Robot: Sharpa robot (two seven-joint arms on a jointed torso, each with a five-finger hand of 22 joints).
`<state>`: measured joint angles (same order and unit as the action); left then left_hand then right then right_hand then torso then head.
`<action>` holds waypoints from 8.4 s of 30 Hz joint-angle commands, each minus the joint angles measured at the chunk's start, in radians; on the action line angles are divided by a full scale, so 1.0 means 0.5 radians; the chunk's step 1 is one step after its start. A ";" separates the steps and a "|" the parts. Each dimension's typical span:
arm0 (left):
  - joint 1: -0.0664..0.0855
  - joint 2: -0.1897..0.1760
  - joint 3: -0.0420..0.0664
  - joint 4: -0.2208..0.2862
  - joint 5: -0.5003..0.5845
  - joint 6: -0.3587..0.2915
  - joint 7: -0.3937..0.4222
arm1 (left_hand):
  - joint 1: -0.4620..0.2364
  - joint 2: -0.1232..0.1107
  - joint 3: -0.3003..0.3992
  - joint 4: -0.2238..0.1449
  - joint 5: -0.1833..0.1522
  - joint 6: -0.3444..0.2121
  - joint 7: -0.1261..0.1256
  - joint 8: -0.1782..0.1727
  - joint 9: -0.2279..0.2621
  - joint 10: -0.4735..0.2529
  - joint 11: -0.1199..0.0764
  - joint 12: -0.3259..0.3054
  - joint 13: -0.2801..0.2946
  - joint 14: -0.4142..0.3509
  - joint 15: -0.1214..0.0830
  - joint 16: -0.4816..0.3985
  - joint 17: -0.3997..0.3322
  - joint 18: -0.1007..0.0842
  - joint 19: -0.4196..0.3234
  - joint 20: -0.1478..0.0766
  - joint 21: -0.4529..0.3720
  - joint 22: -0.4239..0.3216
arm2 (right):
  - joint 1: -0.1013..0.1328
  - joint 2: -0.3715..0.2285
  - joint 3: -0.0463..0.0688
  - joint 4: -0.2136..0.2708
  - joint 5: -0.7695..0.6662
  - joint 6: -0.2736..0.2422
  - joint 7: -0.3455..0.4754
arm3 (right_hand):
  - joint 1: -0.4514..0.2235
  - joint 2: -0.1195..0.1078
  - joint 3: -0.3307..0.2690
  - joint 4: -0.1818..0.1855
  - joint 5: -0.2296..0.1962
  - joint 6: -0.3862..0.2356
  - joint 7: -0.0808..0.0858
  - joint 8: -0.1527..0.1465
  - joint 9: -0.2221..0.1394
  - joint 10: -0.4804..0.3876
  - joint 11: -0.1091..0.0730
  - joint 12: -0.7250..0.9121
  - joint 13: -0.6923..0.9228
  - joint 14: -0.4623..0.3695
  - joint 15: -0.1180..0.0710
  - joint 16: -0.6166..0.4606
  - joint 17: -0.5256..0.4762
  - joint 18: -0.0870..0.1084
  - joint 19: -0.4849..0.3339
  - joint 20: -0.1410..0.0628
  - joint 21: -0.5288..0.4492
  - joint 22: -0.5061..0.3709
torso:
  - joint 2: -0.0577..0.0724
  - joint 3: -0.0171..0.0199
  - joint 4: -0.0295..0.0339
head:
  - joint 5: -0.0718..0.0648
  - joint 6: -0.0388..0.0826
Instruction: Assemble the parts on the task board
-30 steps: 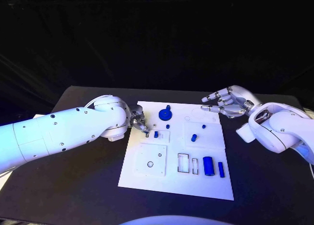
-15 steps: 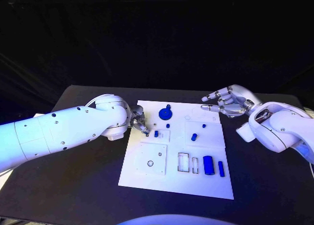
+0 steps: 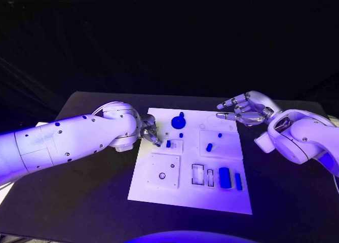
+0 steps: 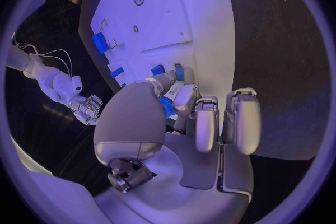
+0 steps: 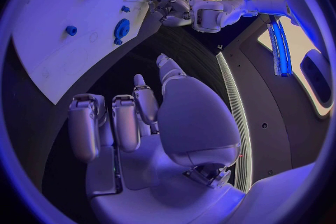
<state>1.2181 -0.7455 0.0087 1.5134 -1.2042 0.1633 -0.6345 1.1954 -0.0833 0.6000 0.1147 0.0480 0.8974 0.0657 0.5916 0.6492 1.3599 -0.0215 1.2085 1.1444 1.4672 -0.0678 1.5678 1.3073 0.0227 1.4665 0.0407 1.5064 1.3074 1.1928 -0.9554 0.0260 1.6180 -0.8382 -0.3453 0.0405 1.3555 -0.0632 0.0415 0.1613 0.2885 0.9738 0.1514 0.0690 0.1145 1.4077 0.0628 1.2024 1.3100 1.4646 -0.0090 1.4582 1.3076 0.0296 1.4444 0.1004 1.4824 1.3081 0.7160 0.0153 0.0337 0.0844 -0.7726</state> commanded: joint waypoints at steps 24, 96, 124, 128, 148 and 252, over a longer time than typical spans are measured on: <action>-0.006 0.015 -0.010 -0.019 0.029 0.132 -0.034 | -0.013 0.006 0.087 -0.090 0.004 0.028 -0.035 0.018 -0.002 0.020 0.001 0.014 0.009 0.207 -0.010 0.006 0.527 -0.002 0.115 -0.008 -0.002 0.385 | -0.003 -0.001 0.000 0.003 -0.002 0.028 0.003 | 0.000 0.021 -0.013 -0.004 0.009 0.003 -0.003 0.005 0.003 -0.008 -0.003 -0.002 0.052 0.128 -0.003 -0.008 0.158 0.026 -0.015 0.003 -0.012 0.194 | 0.000 0.0022 -0.002 | -0.004 -0.007; -0.006 0.031 -0.010 -0.084 0.203 -0.497 0.256 | -0.391 0.020 -0.560 0.343 0.019 -0.012 -0.006 -0.036 -0.083 -0.194 0.024 -0.321 -0.330 0.207 -0.006 0.006 0.527 0.023 0.068 -0.006 -0.097 0.314 | -0.004 -0.015 -0.001 0.001 0.001 0.046 -0.012 | 0.001 0.024 -0.021 -0.003 0.009 0.004 -0.004 0.005 0.005 -0.009 -0.004 -0.006 0.048 0.126 -0.003 -0.016 0.147 0.029 -0.024 0.002 -0.019 0.183 | -0.001 -0.0006 -0.002 | -0.029 0.005; -0.042 0.185 -0.049 -0.168 -0.491 -0.733 1.133 | 0.409 -0.258 -0.247 -0.044 0.013 -0.121 0.175 -0.489 -0.600 -0.888 0.227 -1.543 -1.524 -0.560 0.175 -1.495 -1.002 0.328 -0.725 0.154 -1.751 -0.999 | -0.010 -0.012 -0.004 -0.007 -0.003 0.050 -0.017 | 0.002 0.025 -0.021 -0.003 0.011 0.004 -0.004 0.005 0.005 -0.009 -0.004 -0.006 0.048 0.125 -0.003 -0.017 0.144 0.030 -0.028 0.002 -0.022 0.177 | 0.001 0.0004 -0.003 | -0.069 0.026; -0.060 0.222 -0.057 -0.218 -0.579 -0.688 1.139 | 0.398 -0.256 -0.323 -0.058 0.008 -0.036 0.175 -0.582 -0.699 -0.845 0.235 -1.664 -1.678 -0.518 0.179 -1.524 -1.068 0.326 -0.666 0.155 -1.814 -1.053 | -0.010 -0.013 -0.004 -0.005 -0.004 0.049 -0.016 | 0.002 0.025 -0.021 -0.003 0.011 0.004 -0.004 0.005 0.005 -0.009 -0.004 -0.006 0.048 0.125 -0.003 -0.017 0.144 0.030 -0.028 0.002 -0.022 0.177 | 0.002 0.0007 0.000 | -0.075 0.028; -0.082 0.356 -0.059 -0.364 -0.632 -0.588 1.063 | 0.439 -0.167 -0.349 -0.098 0.011 0.184 0.150 -0.778 -0.897 -0.616 0.214 -1.881 -2.004 -0.054 0.140 -0.637 -0.317 0.203 -0.203 0.126 -1.121 -0.488 | -0.011 -0.010 -0.004 -0.005 -0.004 0.051 -0.013 | 0.005 0.029 -0.022 -0.003 0.015 0.004 -0.004 0.005 0.006 -0.008 -0.004 -0.003 0.050 0.125 -0.004 -0.018 0.145 0.031 -0.030 0.002 -0.024 0.175 | 0.000 0.0024 0.000 | -0.077 0.029; -0.091 0.051 0.042 -0.174 -0.472 -0.544 0.946 | 0.394 -0.104 -0.045 -0.300 0.059 0.413 0.170 -0.925 -0.993 -0.315 0.200 -2.127 -2.104 0.058 0.124 -0.399 -0.196 0.089 -0.008 0.109 -0.451 0.098 | -0.011 0.000 -0.004 -0.012 0.003 0.058 0.003 | -0.012 0.045 -0.037 0.015 0.019 0.012 -0.006 0.008 0.010 -0.003 -0.005 0.005 0.053 0.126 -0.004 -0.020 0.144 0.032 -0.031 0.002 -0.027 0.172 | 0.001 0.0014 -0.002 | -0.051 0.021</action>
<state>1.1730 -0.7229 0.0295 1.4273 -1.4452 -0.1357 -0.1591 1.4034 -0.1358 0.5737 -0.0357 0.0738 1.0951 0.1499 0.1324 0.1533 1.1938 0.0765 0.1472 0.0920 1.4636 -0.0107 1.3636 1.2098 0.0853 1.4578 0.0926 1.2779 1.3076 1.1878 -0.9565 0.0240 1.6116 -0.8343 -0.3275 0.0338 1.3514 -0.0487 0.0293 0.1682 0.2924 0.9738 0.1514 0.0690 0.1179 1.4076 0.0629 1.2073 1.3101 1.4646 -0.0090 1.4543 1.3079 0.0295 1.4374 0.1004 1.4754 1.3074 0.7161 0.0154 0.0334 0.0587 -0.7609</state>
